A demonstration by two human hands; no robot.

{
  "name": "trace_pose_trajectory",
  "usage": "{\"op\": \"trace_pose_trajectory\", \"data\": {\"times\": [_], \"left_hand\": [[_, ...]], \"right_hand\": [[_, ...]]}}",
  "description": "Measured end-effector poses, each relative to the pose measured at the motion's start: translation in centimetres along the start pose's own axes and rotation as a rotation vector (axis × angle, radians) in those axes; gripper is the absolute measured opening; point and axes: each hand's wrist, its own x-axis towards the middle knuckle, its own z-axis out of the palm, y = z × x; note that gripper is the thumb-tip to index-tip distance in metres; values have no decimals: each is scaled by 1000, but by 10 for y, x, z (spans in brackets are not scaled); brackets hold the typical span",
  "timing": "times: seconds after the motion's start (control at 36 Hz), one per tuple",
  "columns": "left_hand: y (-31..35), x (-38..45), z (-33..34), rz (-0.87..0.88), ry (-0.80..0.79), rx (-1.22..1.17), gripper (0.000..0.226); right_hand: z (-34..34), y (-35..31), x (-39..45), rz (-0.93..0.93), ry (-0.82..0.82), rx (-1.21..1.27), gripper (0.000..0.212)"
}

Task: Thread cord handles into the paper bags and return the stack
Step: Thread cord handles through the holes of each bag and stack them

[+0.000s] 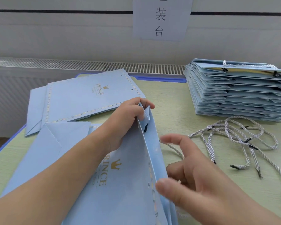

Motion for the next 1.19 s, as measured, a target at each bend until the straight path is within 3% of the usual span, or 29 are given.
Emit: {"op": "trace_pose_trajectory", "data": {"times": [0.06, 0.11, 0.22, 0.33, 0.61, 0.86, 1.19], "left_hand": [[-1, 1, -2, 4, 4, -27, 43], [-4, 3, -4, 10, 13, -41, 47], [-6, 4, -5, 24, 37, -28, 50], [-5, 5, -9, 5, 45, -89, 48], [-6, 4, -1, 45, -15, 18, 47], [-6, 4, -1, 55, -21, 9, 46], [-5, 7, -1, 45, -47, 130, 31]], "right_hand": [[2, -4, -2, -59, 48, -150, 71], [0, -7, -2, -55, 29, -180, 63], [-6, -7, 1, 10, -68, -56, 36], [-10, -5, 2, -2, -124, 89, 30], [-12, -5, 6, 29, -143, -222, 26], [-9, -8, 6, -78, -134, -455, 26], [-3, 4, 10, -13, -25, -241, 15]]}}
